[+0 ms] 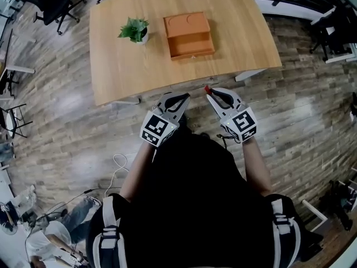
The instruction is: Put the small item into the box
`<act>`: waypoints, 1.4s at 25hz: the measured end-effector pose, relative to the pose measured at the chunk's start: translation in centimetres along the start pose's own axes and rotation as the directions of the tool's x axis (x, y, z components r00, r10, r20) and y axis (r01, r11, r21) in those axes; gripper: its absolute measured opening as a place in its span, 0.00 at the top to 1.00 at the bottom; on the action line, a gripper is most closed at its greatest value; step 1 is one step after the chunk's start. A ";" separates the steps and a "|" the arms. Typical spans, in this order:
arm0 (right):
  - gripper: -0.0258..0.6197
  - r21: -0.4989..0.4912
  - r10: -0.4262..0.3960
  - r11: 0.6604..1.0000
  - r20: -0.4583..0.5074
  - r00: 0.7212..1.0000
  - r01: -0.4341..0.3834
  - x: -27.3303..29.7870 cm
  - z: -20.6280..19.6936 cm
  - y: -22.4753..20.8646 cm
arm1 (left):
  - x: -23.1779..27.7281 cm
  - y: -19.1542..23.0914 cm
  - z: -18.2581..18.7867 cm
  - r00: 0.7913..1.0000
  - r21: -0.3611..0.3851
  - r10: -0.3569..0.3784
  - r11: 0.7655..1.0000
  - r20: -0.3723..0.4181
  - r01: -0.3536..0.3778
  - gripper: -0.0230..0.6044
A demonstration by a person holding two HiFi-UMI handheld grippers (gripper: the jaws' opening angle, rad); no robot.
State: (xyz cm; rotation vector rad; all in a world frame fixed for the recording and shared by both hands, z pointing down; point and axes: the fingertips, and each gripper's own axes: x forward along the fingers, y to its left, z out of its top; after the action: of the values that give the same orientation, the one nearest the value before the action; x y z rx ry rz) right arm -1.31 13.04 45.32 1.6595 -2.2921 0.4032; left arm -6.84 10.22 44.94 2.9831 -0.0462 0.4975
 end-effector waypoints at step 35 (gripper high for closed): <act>0.86 -0.032 0.018 0.999 -0.024 1.000 -0.019 10.3 3.2 1.8 | -4.4 9.5 -1.6 1.000 -0.025 0.008 1.000 0.001 -0.008 0.92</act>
State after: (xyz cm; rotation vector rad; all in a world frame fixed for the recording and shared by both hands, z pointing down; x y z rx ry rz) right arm -6.32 3.40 46.22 1.6110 -2.2863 0.3853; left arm -12.01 1.03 46.08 2.9602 -0.0646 0.4930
